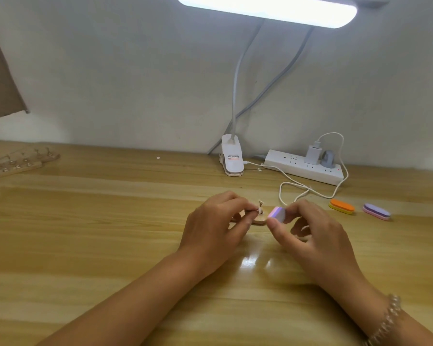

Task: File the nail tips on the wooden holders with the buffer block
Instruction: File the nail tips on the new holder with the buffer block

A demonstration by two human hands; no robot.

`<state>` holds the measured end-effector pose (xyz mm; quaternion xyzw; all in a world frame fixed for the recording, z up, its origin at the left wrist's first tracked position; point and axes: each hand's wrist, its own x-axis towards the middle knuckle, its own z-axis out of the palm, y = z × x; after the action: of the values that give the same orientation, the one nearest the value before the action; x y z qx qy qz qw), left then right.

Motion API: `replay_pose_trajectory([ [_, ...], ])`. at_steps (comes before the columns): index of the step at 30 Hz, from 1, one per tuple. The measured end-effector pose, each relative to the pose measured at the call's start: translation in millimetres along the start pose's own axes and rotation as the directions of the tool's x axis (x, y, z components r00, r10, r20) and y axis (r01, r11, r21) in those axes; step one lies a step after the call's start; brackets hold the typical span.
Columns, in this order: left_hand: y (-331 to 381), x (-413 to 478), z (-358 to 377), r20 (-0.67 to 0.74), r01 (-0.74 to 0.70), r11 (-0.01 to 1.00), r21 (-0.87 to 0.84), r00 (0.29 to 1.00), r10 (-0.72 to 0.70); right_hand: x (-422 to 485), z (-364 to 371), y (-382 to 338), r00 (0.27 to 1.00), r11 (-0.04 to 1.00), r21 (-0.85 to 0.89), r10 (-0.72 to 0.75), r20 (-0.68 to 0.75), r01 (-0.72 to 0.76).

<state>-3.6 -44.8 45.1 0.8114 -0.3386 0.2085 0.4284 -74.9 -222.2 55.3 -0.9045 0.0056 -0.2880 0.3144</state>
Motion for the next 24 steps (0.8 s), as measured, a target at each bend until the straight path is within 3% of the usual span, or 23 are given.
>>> replay_pose_trajectory([
  [7, -4.4, 5.4, -2.9, -0.149, 0.062, 0.996, 0.067, 0.988, -0.051, 0.8, 4.3, 4.9, 0.961, 0.997, -0.067, -0.004, 0.276, 0.023],
  [14, -8.5, 8.0, -3.0, -0.155, 0.123, 0.989, 0.080, 0.982, -0.110, 0.9, 1.6, -0.4, 0.967, 0.997, -0.067, -0.021, 0.255, 0.039],
  [17, -8.8, 8.1, -0.6, -0.155, 0.120, 0.984, 0.134, 0.983, -0.098, 2.2, 2.2, -0.3, 0.950, 0.999, -0.027, -0.008, 0.311, 0.017],
  [24, -6.3, 9.8, 3.2, -0.107, 0.078, 0.944, 0.320, 0.993, -0.046, -3.6, 2.9, -4.4, 0.933, 0.971, -0.142, -0.136, 0.332, 0.192],
])
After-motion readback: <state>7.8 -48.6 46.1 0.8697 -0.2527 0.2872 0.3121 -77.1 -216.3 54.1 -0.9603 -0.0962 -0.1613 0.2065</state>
